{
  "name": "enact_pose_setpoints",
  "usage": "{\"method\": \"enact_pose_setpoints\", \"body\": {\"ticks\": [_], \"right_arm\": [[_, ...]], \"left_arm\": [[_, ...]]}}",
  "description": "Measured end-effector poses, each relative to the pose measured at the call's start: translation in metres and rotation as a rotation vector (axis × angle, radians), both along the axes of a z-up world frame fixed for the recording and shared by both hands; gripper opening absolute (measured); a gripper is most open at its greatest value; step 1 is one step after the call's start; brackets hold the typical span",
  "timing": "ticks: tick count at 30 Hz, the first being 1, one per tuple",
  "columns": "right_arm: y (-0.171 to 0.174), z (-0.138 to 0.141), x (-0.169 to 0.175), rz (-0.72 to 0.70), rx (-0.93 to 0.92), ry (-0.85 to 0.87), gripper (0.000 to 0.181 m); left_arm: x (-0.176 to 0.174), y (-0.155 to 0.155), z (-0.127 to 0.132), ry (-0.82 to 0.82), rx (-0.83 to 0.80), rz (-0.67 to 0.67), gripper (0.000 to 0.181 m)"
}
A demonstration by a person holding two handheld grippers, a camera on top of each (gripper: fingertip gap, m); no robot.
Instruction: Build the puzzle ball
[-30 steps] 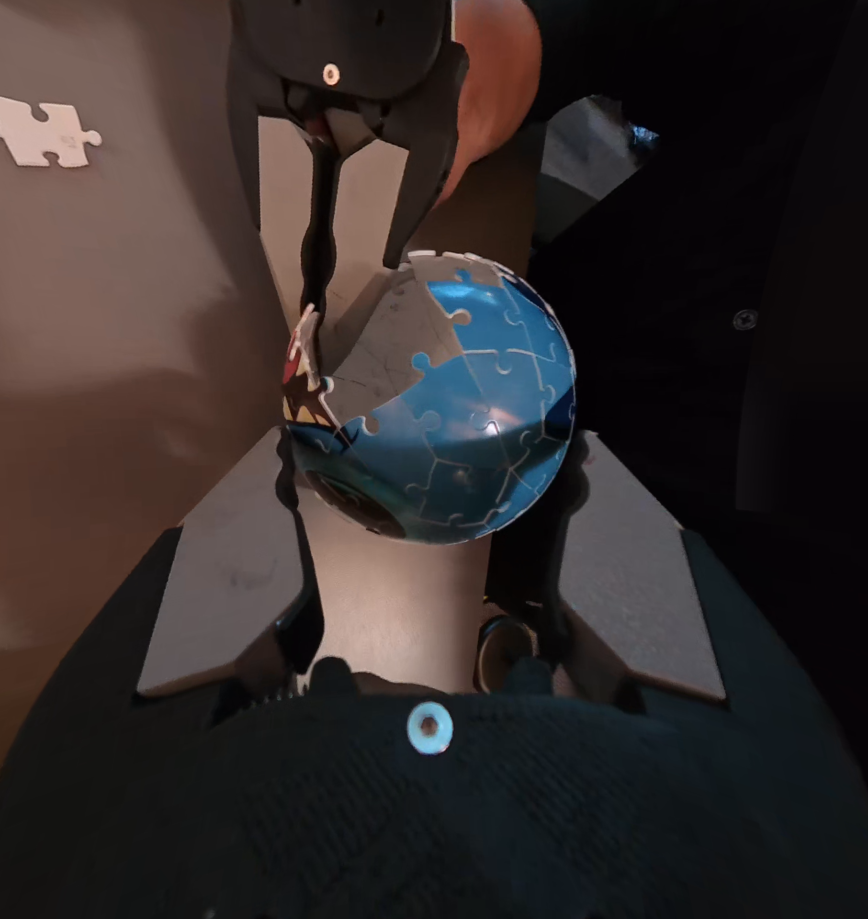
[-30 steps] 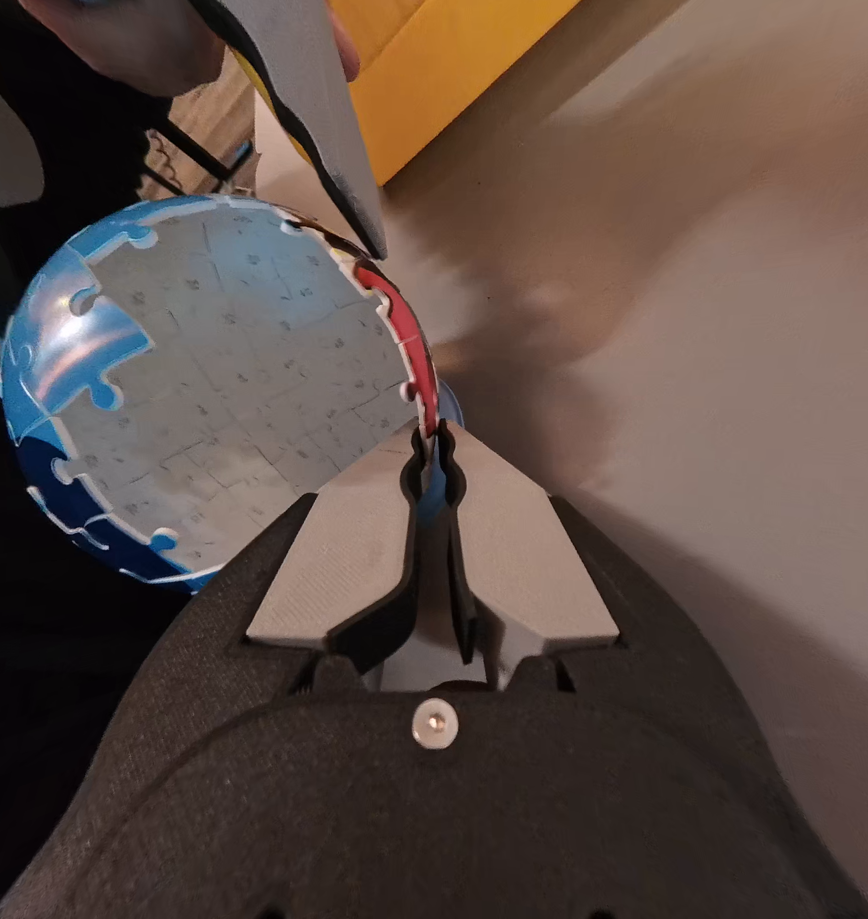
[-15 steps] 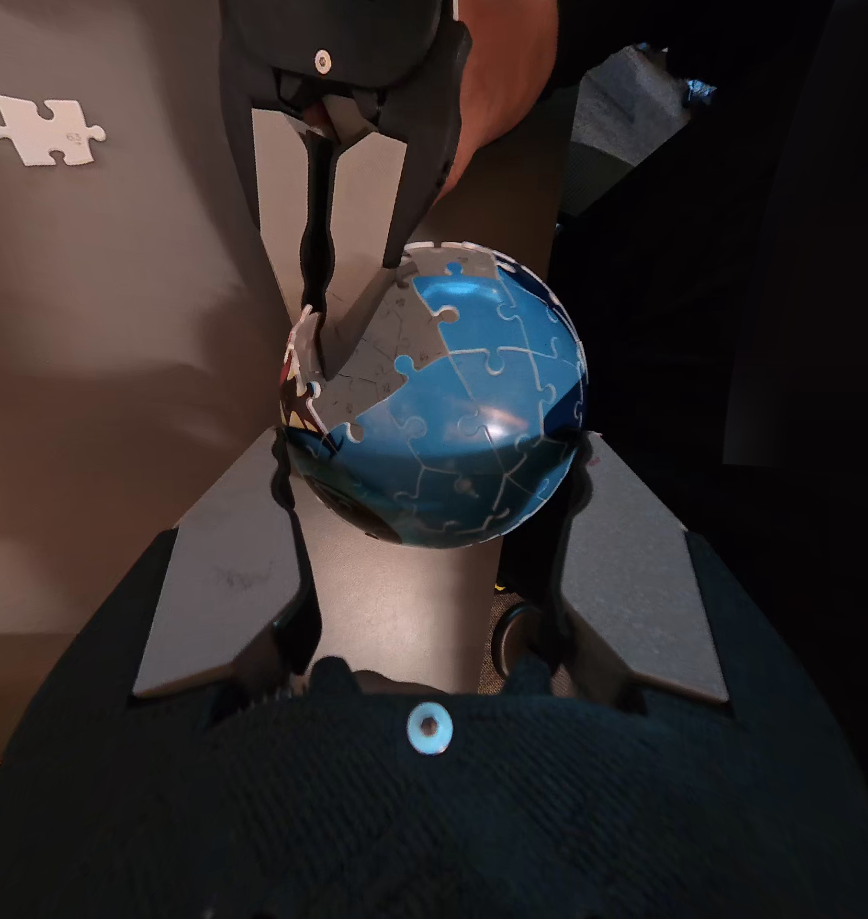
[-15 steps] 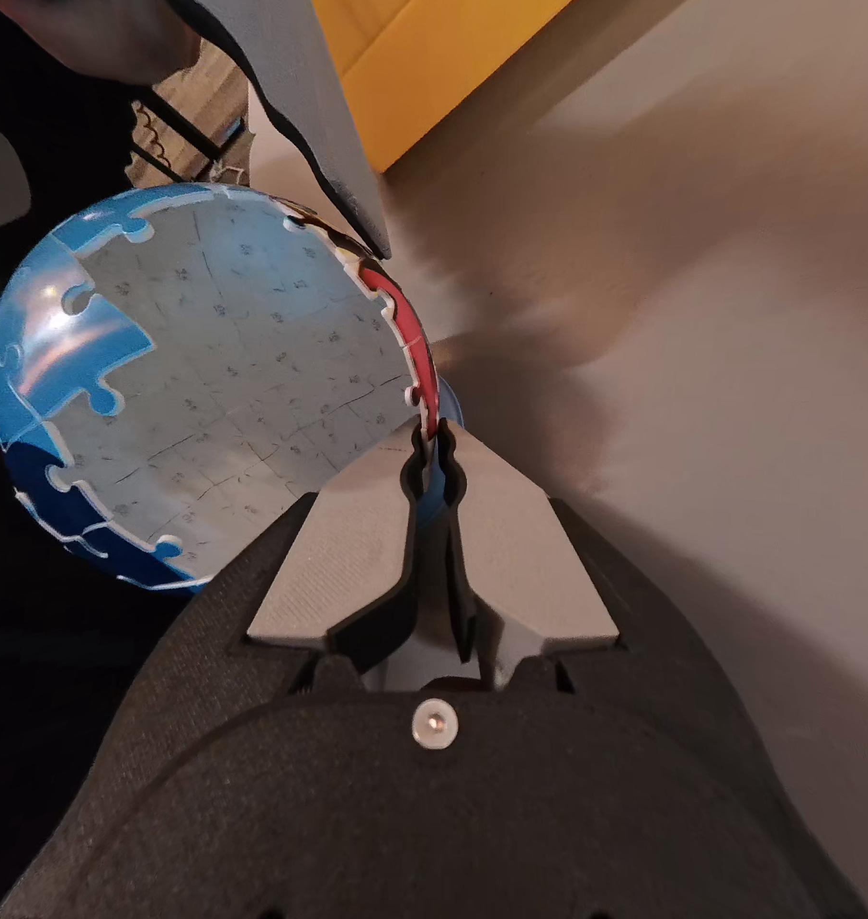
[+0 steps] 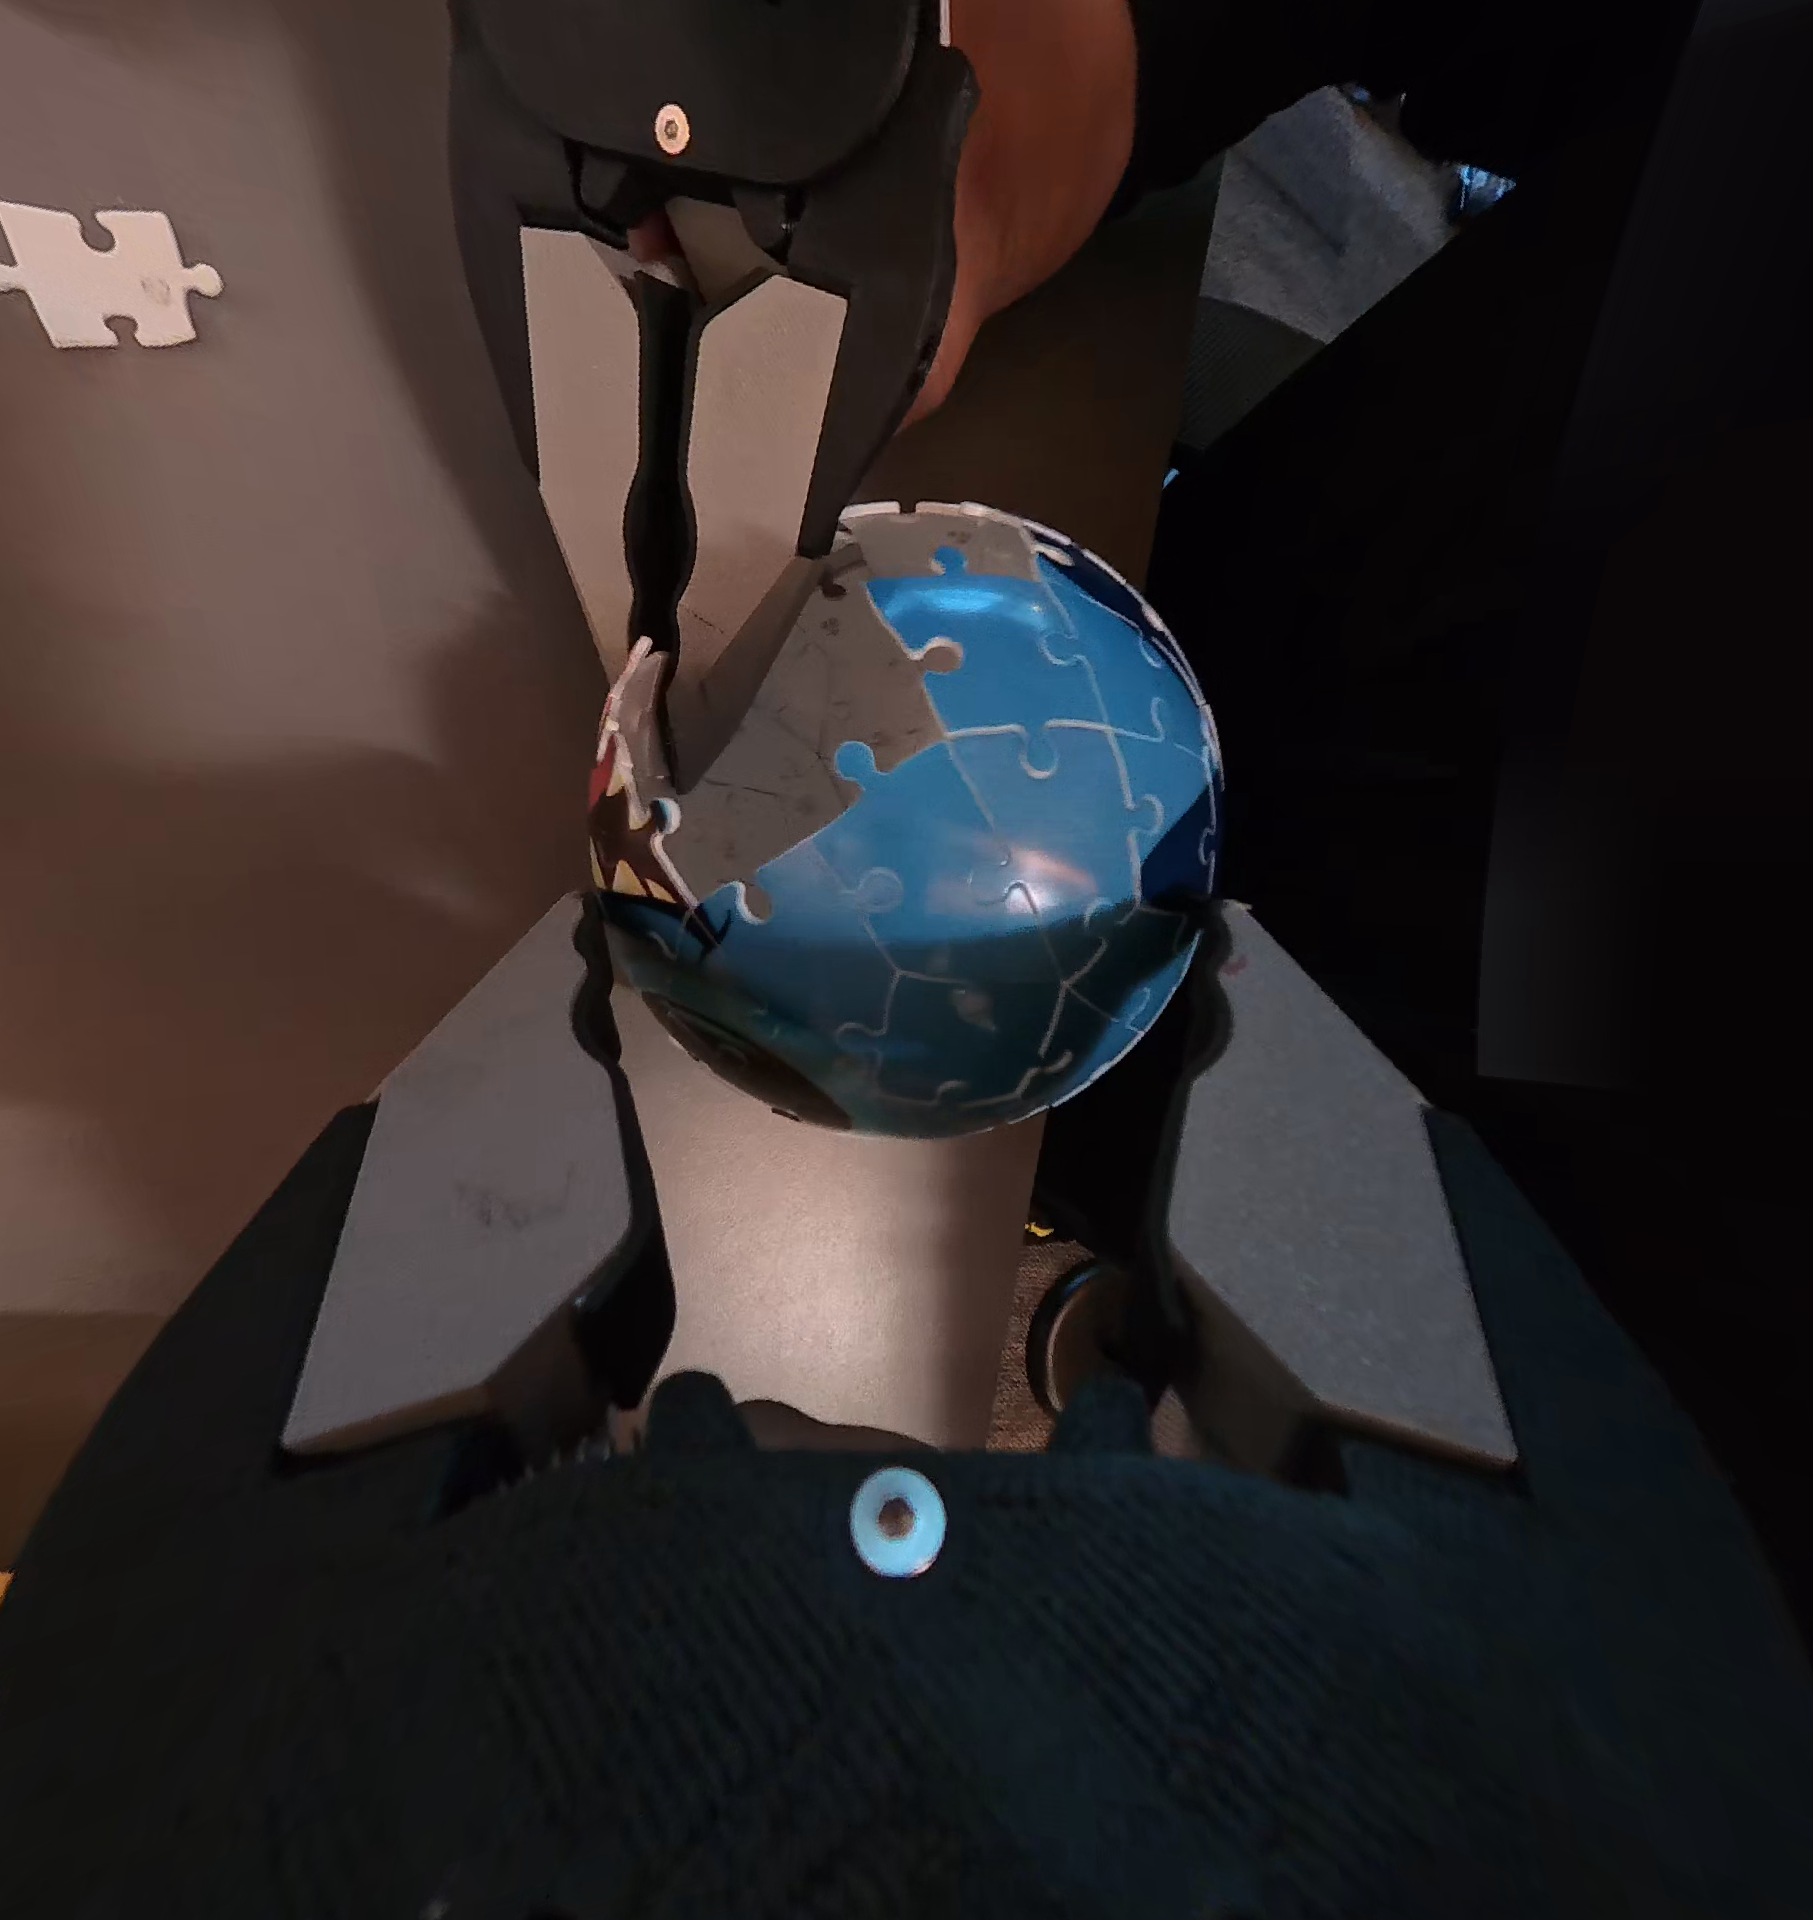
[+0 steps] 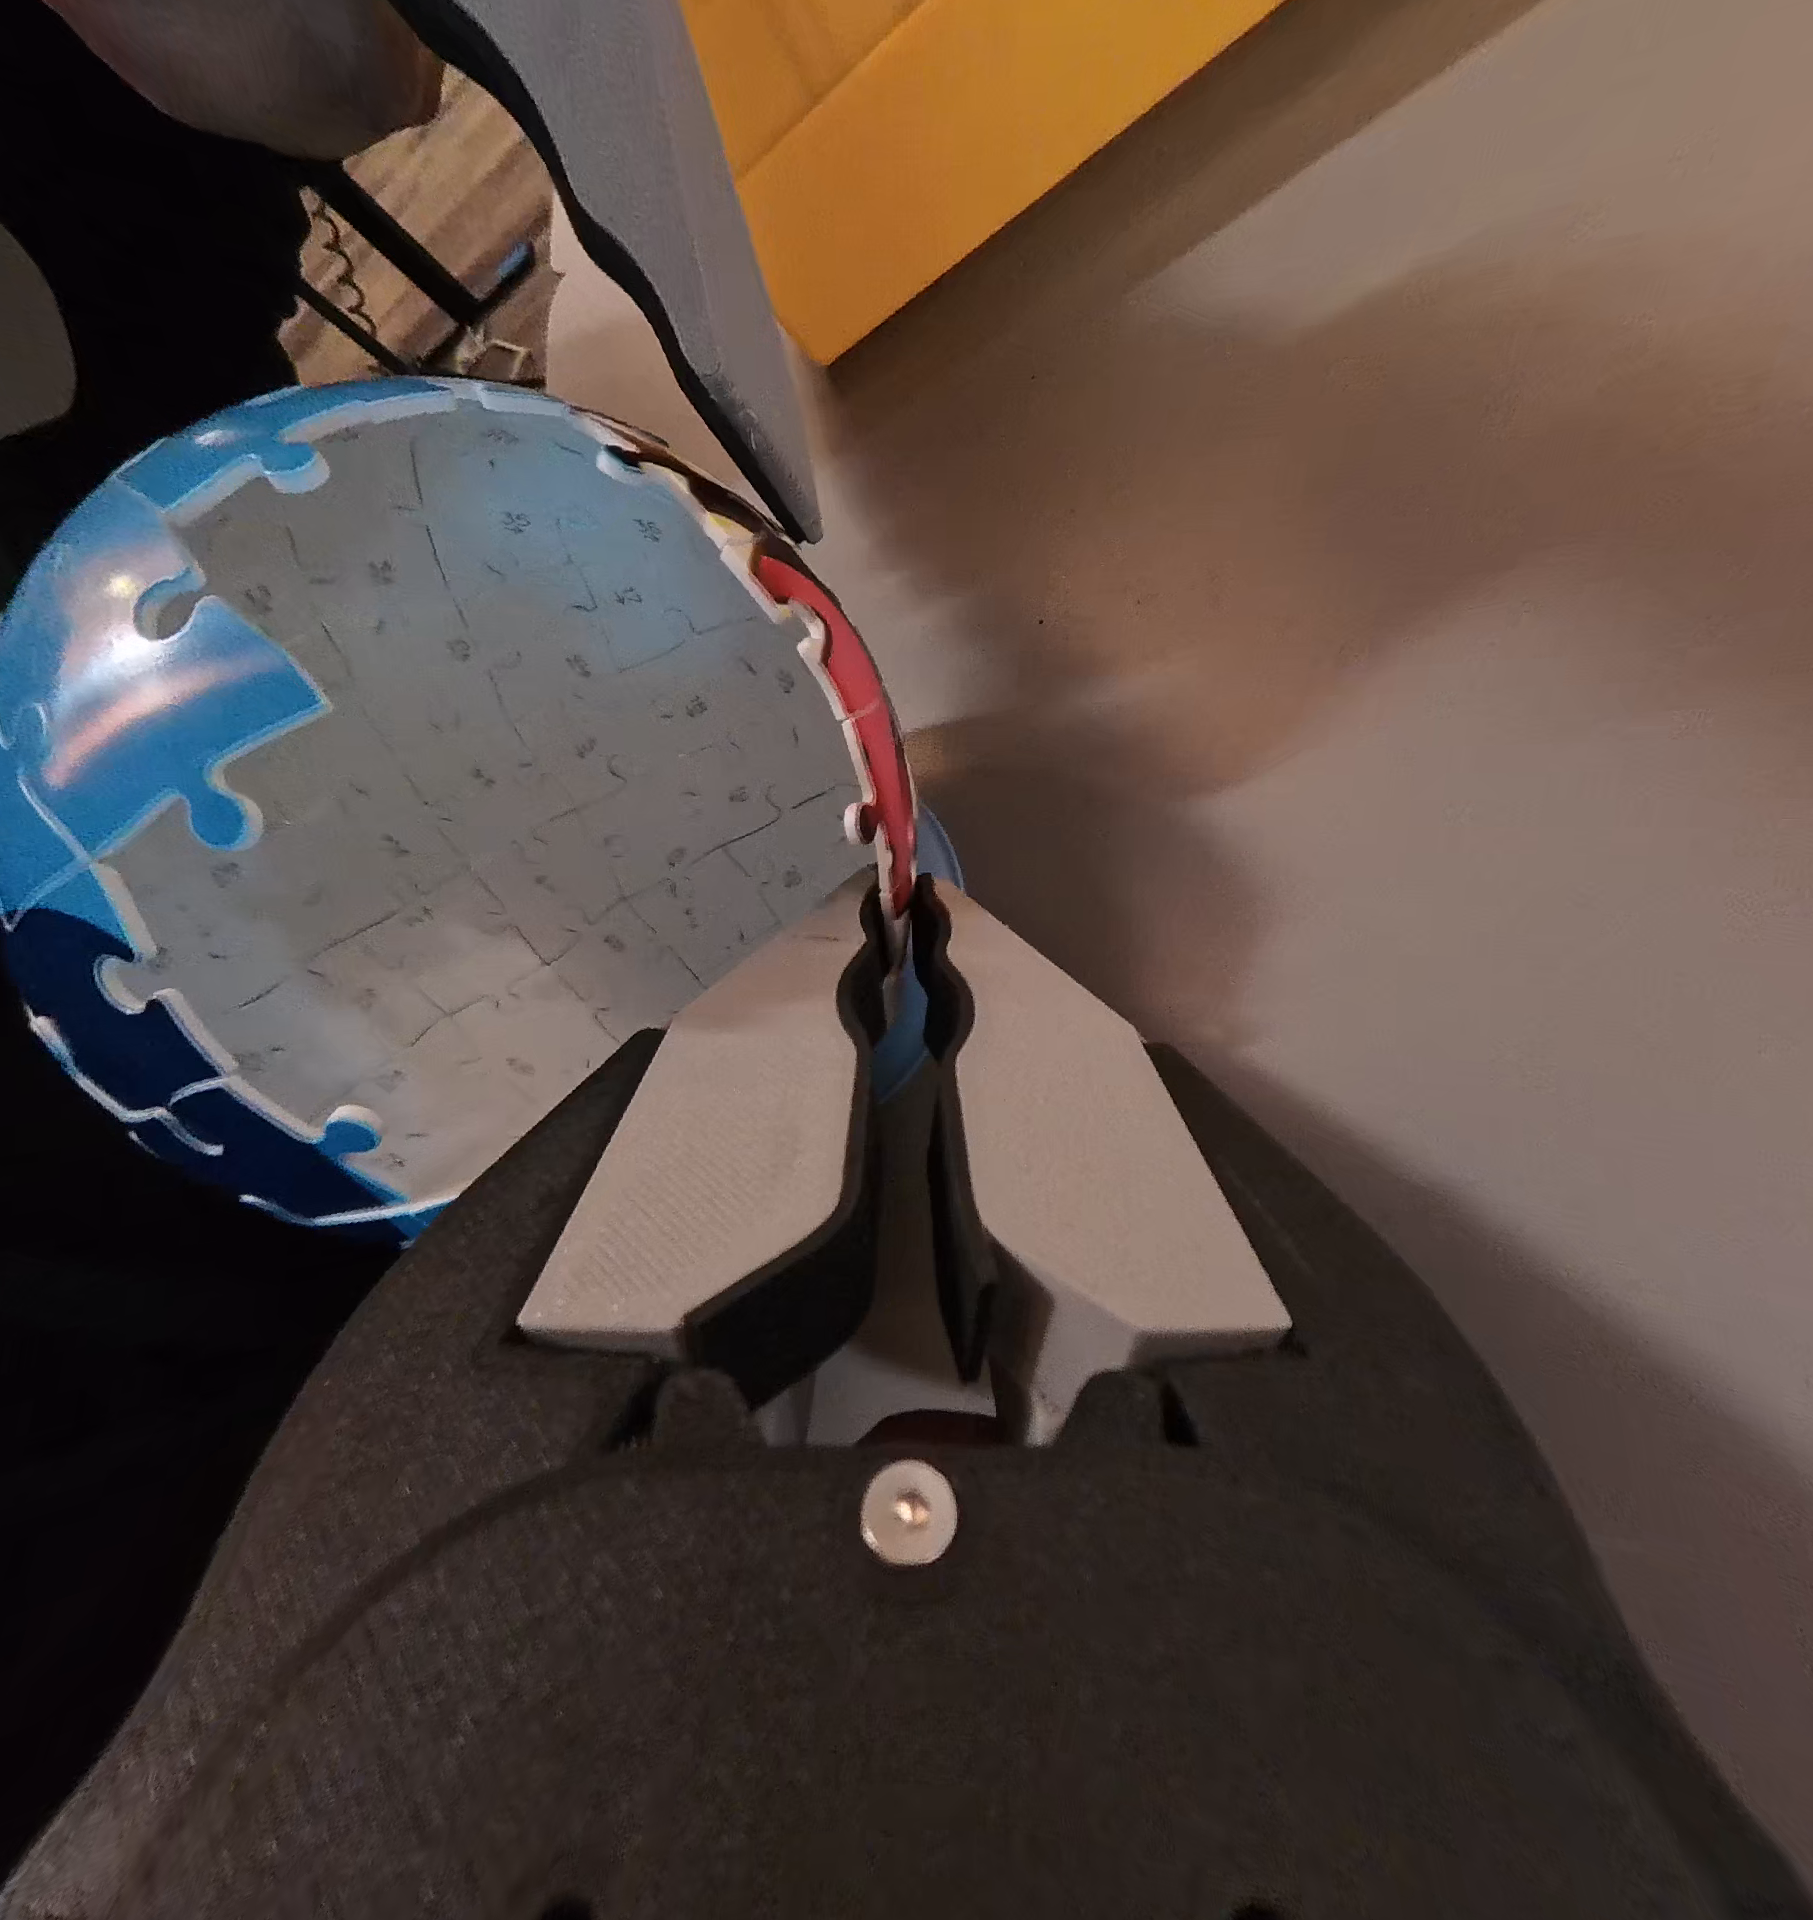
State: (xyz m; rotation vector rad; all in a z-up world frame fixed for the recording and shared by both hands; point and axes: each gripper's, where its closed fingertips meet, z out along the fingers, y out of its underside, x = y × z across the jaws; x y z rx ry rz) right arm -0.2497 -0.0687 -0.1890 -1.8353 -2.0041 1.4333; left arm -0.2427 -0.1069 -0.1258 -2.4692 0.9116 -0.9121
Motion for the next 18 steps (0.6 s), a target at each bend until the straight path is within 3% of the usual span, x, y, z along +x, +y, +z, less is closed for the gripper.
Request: {"method": "enact_pose_setpoints", "body": {"ticks": [18], "right_arm": [[0.0004,0.0040,0.0035,-0.022,-0.017,0.001,0.000]], "left_arm": [[0.0048,0.0009,0.0042,-0.015,0.012,0.020,0.106]]}}
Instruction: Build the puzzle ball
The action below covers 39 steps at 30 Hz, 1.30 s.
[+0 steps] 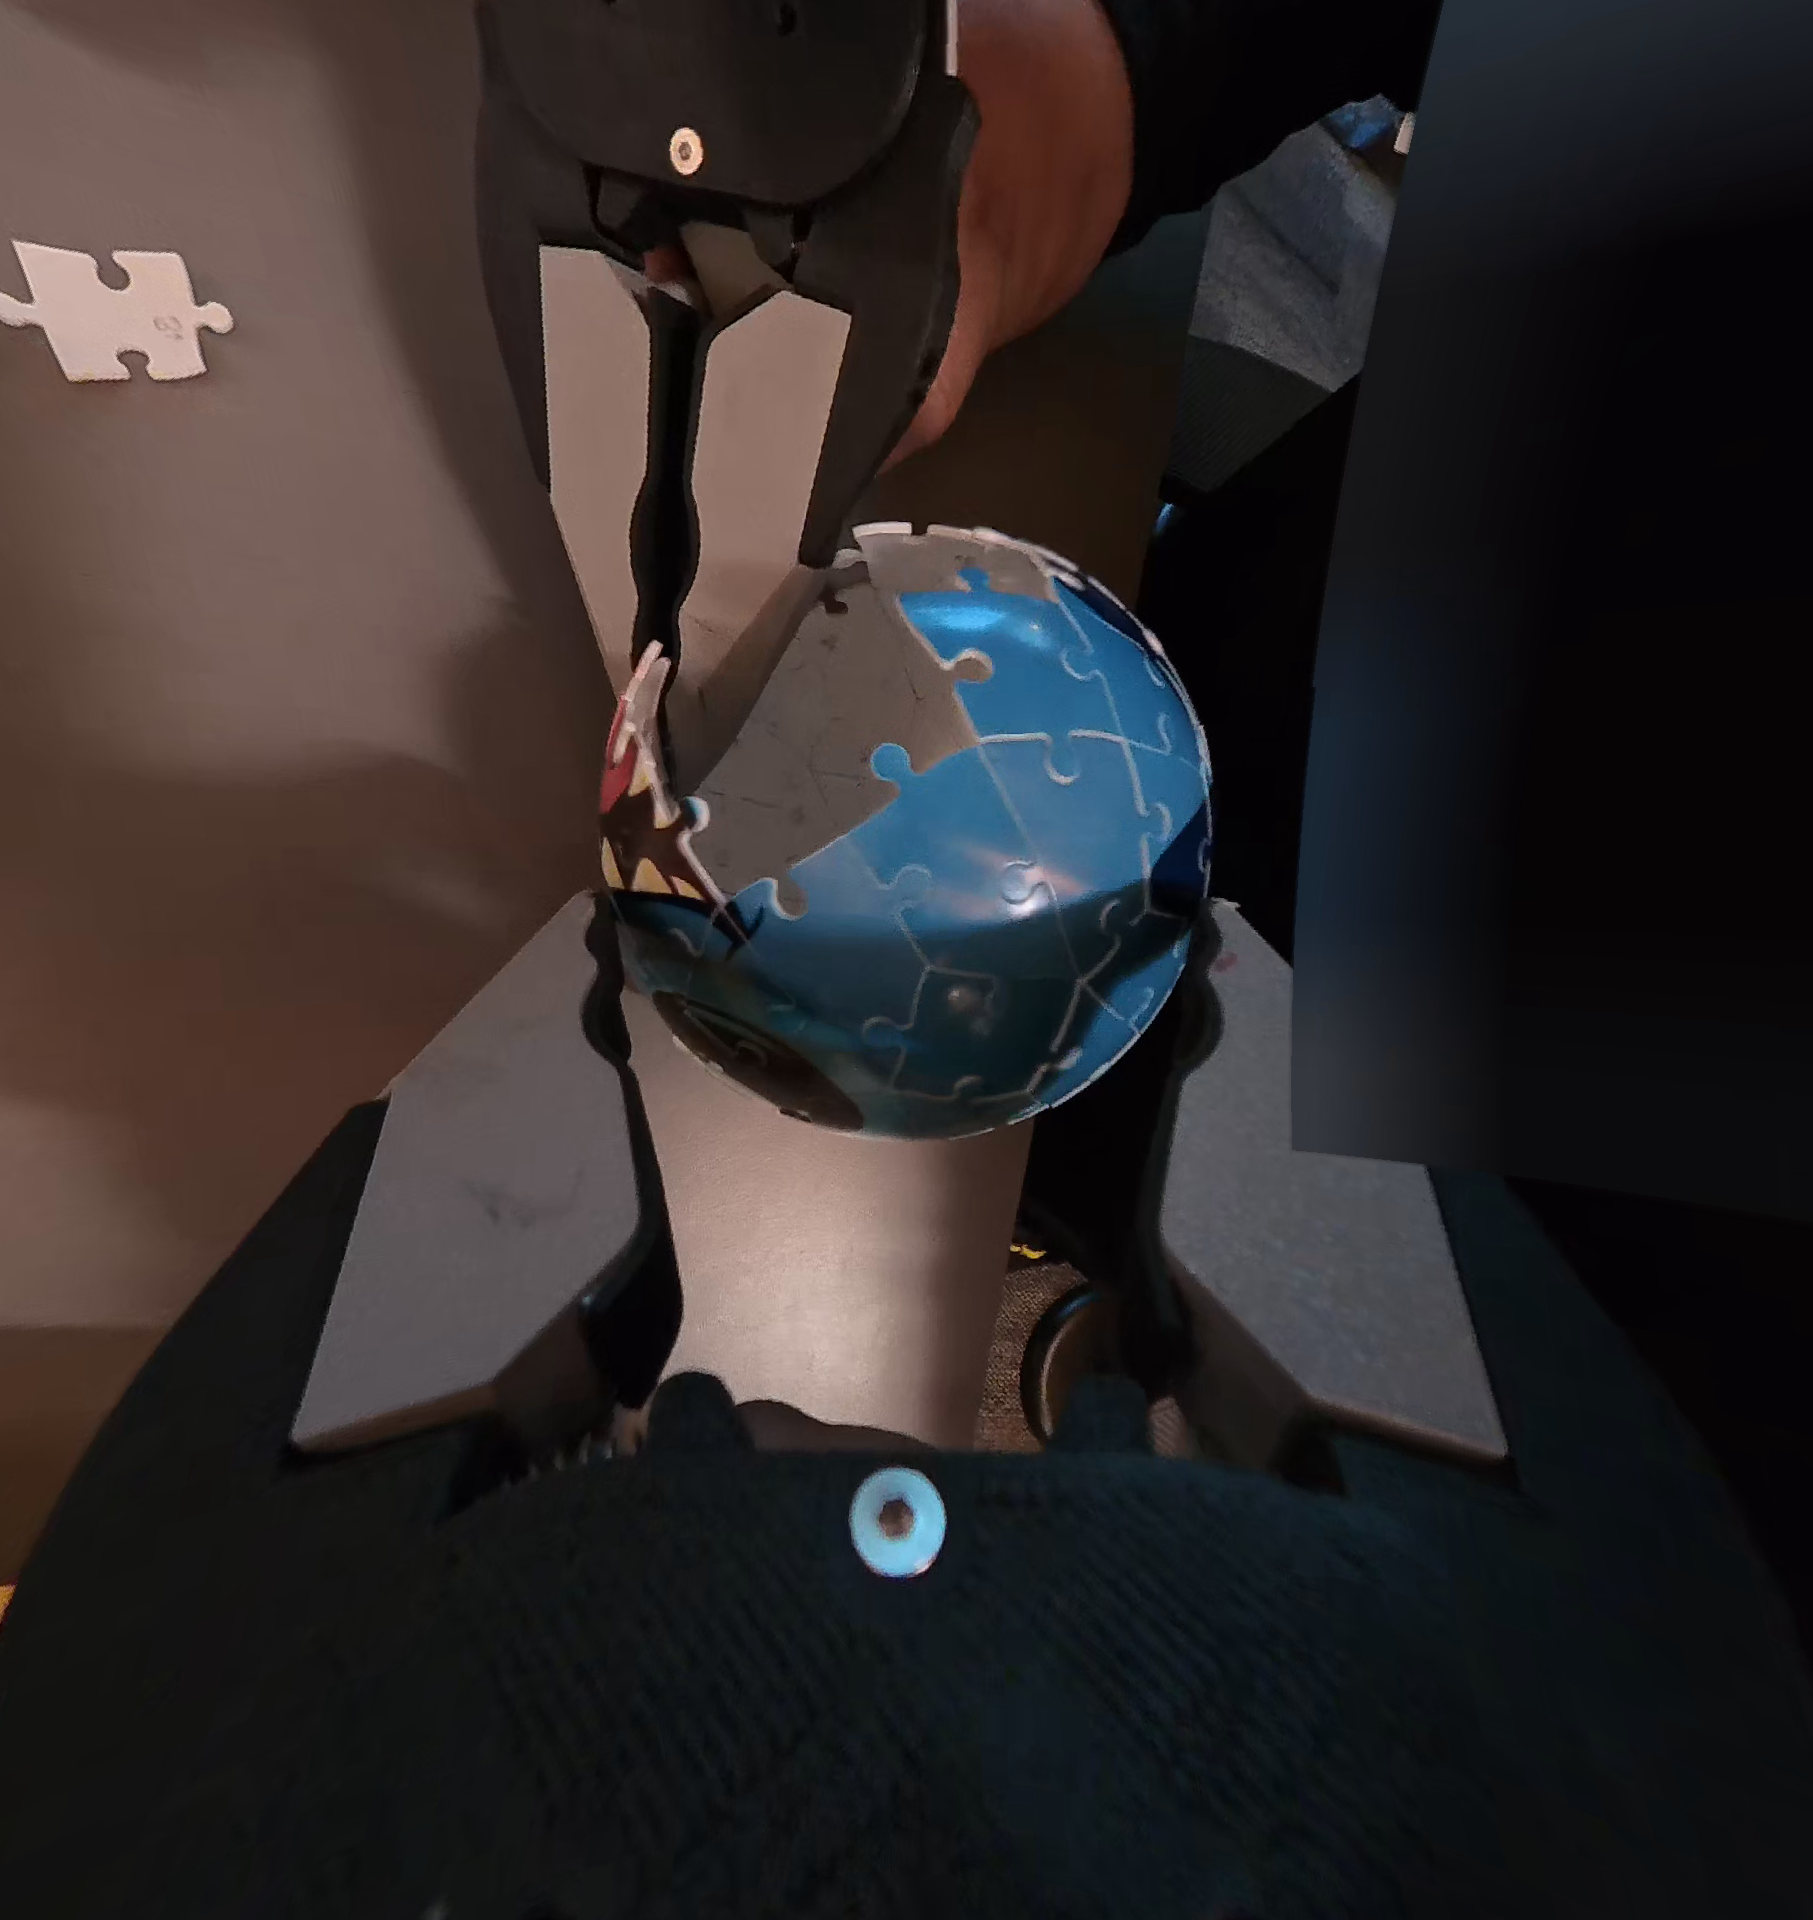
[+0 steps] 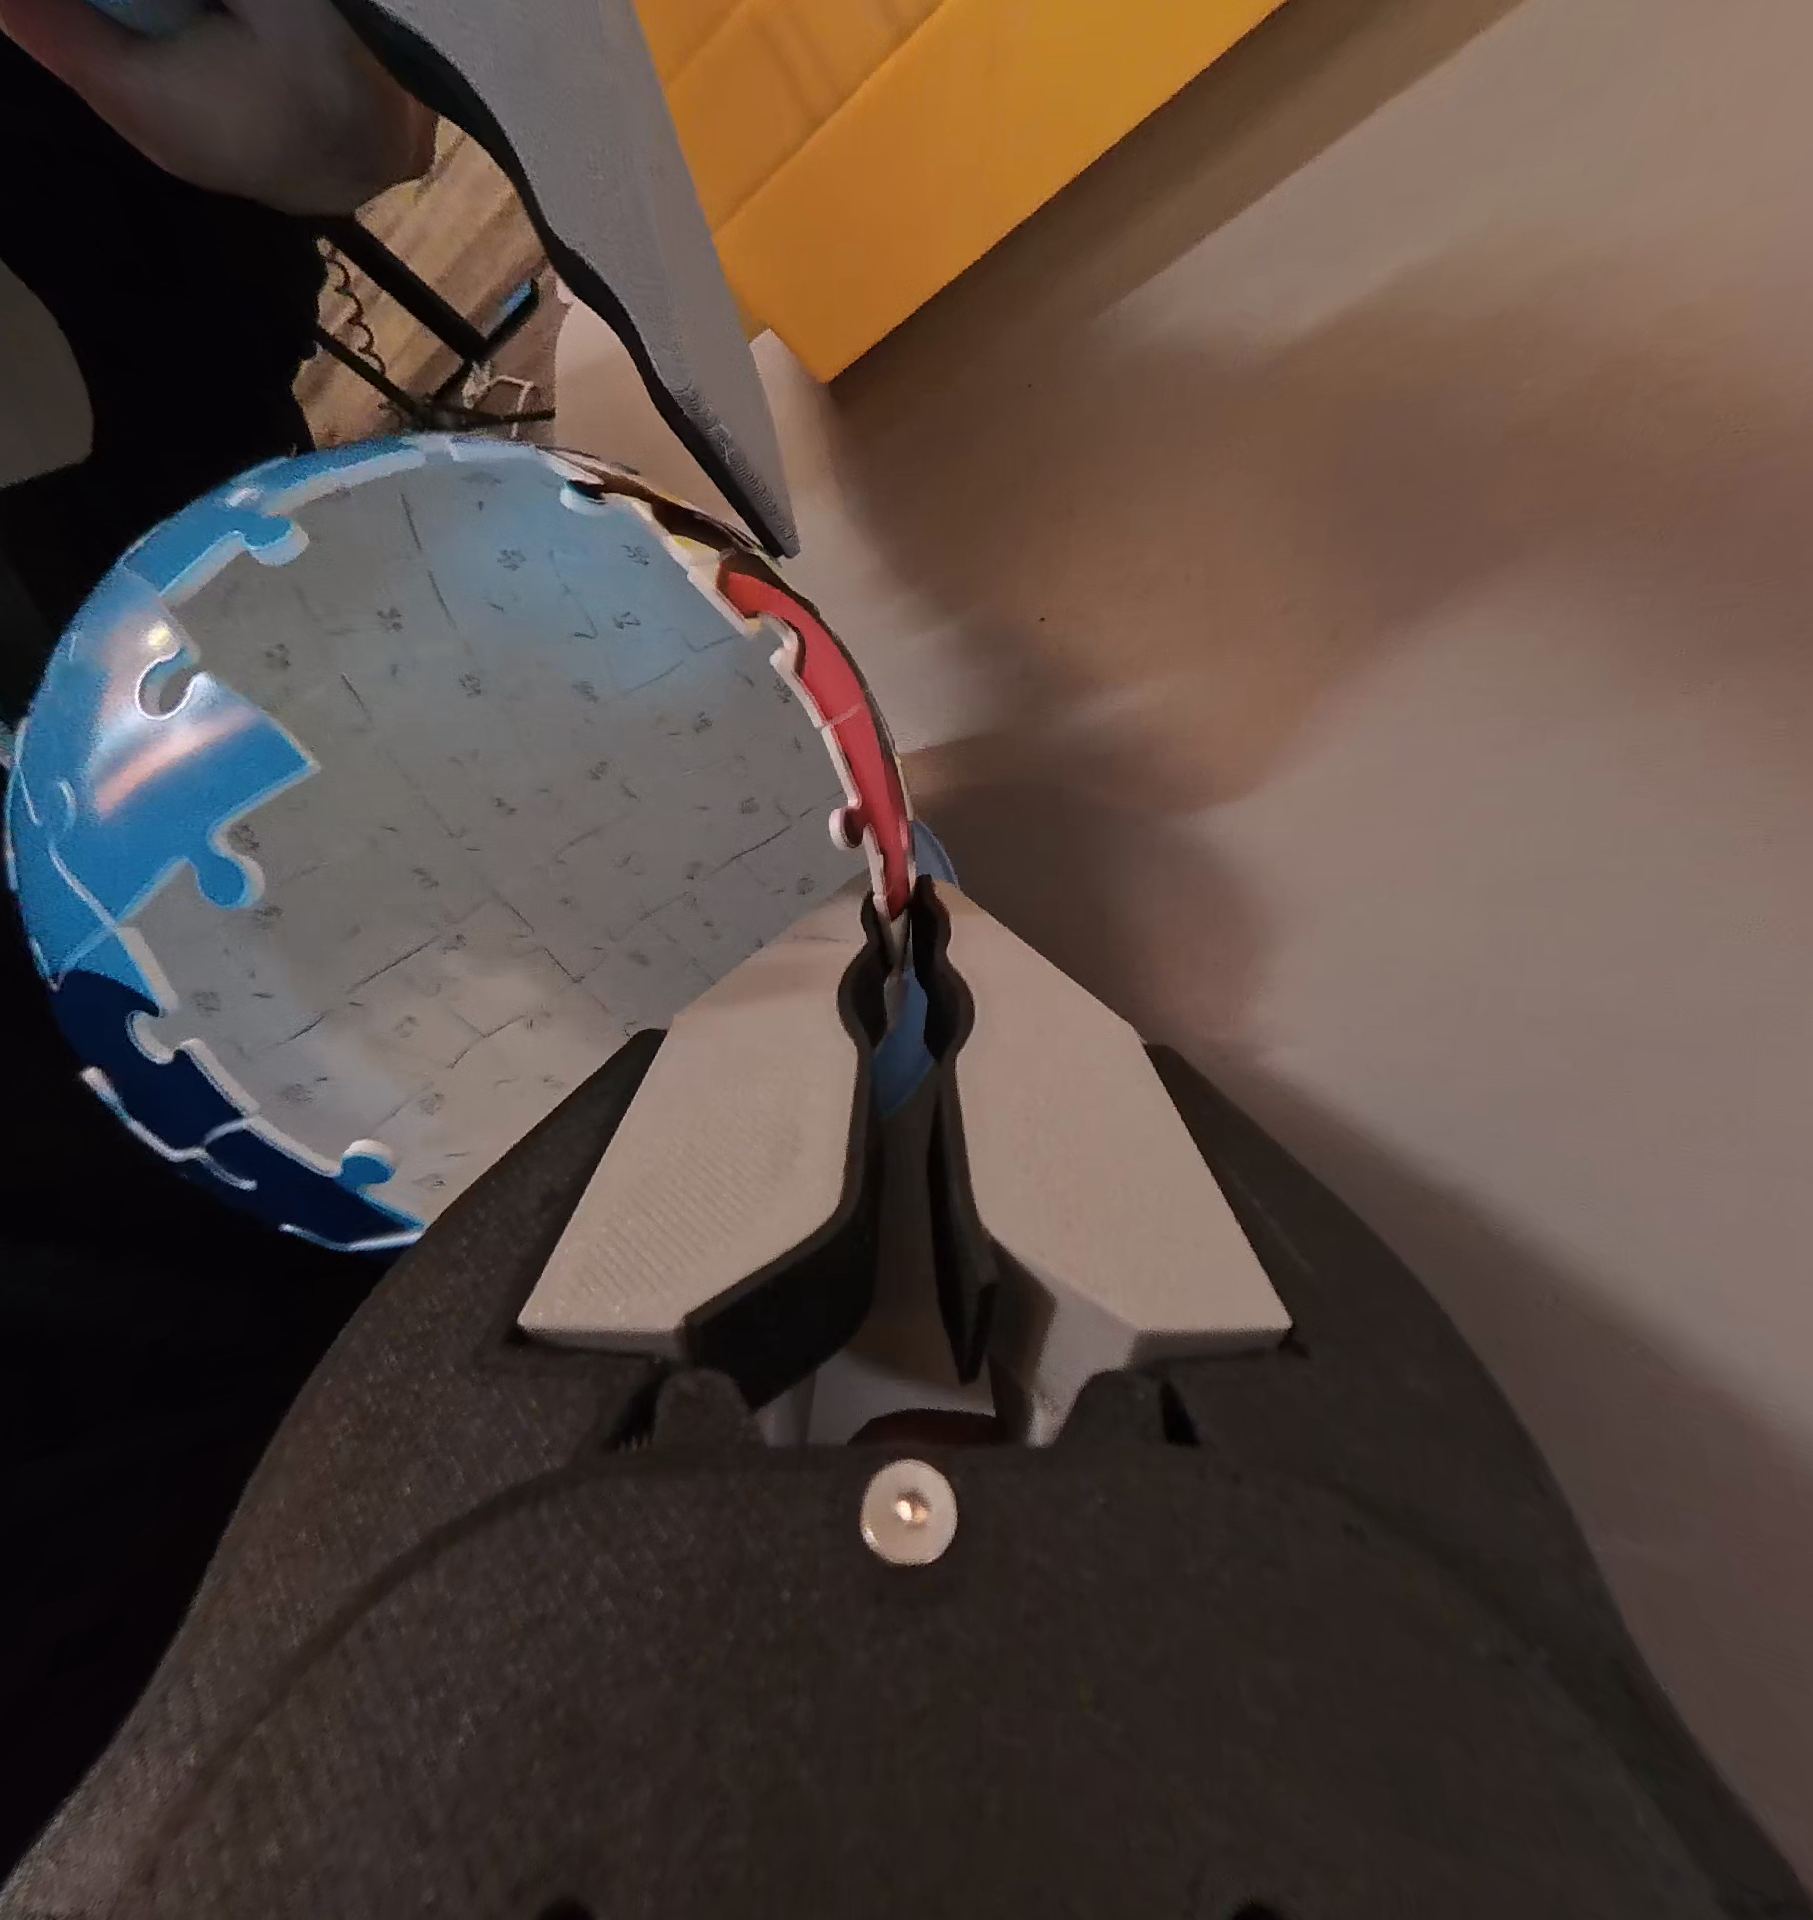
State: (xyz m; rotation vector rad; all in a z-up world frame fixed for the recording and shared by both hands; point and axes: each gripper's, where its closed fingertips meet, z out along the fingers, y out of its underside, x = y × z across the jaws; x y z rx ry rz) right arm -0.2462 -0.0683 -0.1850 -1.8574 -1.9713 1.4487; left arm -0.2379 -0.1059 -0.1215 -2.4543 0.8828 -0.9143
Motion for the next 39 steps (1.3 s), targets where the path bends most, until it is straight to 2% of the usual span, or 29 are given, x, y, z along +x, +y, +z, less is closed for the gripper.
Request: {"method": "enact_pose_setpoints", "body": {"ticks": [19,24,30,35,39], "right_arm": [[-0.003,0.000,-0.004,0.022,0.002,-0.015,0.000],[-0.008,-0.003,-0.003,0.017,-0.056,-0.040,0.001],[-0.006,0.000,-0.003,0.012,-0.013,0.028,0.003],[-0.003,0.008,-0.002,0.008,-0.004,0.078,0.012],[-0.003,0.006,-0.004,0.015,0.033,0.080,0.003]], "left_arm": [[0.003,0.000,0.000,-0.035,-0.011,0.002,0.107],[0.003,0.000,0.001,-0.070,-0.029,0.015,0.106],[0.002,0.001,0.004,-0.066,-0.003,0.031,0.104],[0.003,0.002,0.005,-0.061,-0.003,0.046,0.103],[0.005,0.002,0.005,-0.054,-0.001,0.046,0.103]]}}
